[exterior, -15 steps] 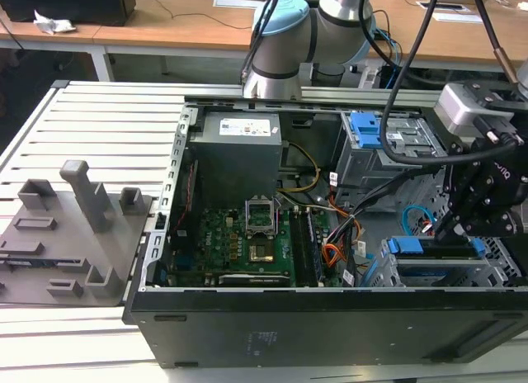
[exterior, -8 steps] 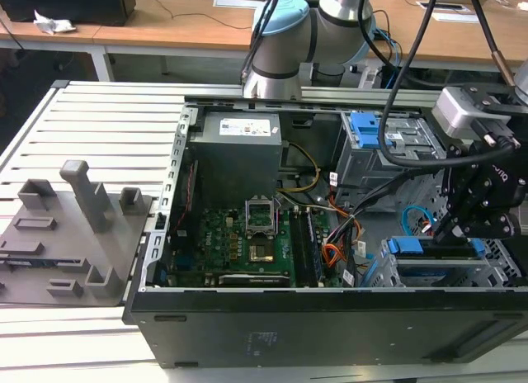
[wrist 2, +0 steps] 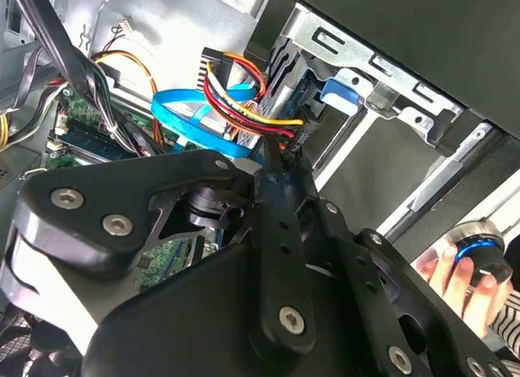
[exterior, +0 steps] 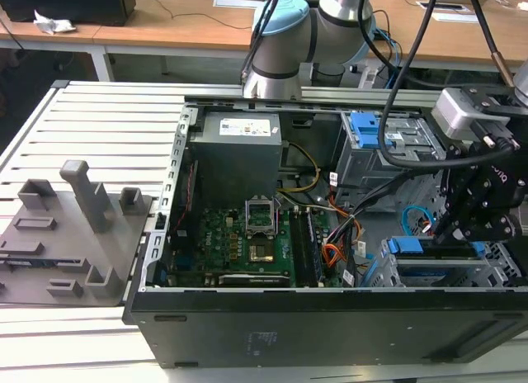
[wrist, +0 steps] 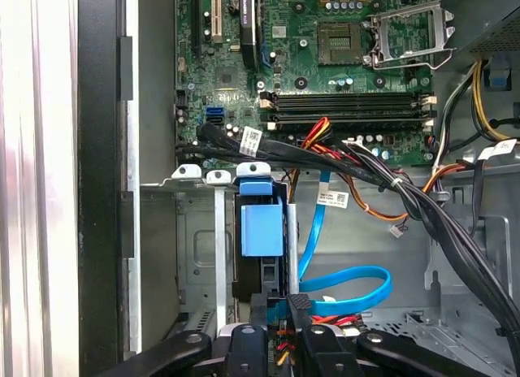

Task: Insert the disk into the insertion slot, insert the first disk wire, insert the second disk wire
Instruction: 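Insert the second disk wire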

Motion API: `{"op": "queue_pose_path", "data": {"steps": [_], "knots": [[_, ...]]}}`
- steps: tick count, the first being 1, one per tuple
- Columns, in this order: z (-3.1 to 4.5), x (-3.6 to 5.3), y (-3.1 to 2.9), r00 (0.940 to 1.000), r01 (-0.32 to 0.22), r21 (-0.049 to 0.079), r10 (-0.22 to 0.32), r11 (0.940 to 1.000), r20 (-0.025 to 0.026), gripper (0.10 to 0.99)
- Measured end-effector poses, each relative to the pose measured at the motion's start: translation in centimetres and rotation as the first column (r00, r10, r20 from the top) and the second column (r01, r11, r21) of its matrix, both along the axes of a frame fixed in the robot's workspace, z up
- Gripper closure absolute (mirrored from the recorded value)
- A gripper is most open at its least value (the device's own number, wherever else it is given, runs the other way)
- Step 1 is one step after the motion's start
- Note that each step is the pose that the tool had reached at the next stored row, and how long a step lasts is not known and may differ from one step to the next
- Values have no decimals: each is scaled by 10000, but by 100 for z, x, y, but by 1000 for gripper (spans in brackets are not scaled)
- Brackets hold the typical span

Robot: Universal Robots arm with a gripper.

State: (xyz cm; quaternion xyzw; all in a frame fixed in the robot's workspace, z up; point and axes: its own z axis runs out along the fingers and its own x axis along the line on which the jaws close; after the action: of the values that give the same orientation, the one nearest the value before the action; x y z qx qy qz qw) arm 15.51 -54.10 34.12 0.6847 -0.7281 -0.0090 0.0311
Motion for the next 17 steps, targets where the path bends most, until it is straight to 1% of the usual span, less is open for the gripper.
{"op": "queue_pose_path", "data": {"steps": [2,3,9,11,15,17], "knots": [[132,0,10,10000,0,-17,0,10000,-1,851],[152,0,16,10000,-1,-20,1,10000,-1,851],[158,-1,19,10000,0,-19,0,10000,-1,851],[156,-18,19,10000,-4,45,4,10000,-2,851],[150,-90,20,10000,-33,316,33,9995,-1,851],[148,-131,20,10000,-63,383,63,9992,0,851]]}}
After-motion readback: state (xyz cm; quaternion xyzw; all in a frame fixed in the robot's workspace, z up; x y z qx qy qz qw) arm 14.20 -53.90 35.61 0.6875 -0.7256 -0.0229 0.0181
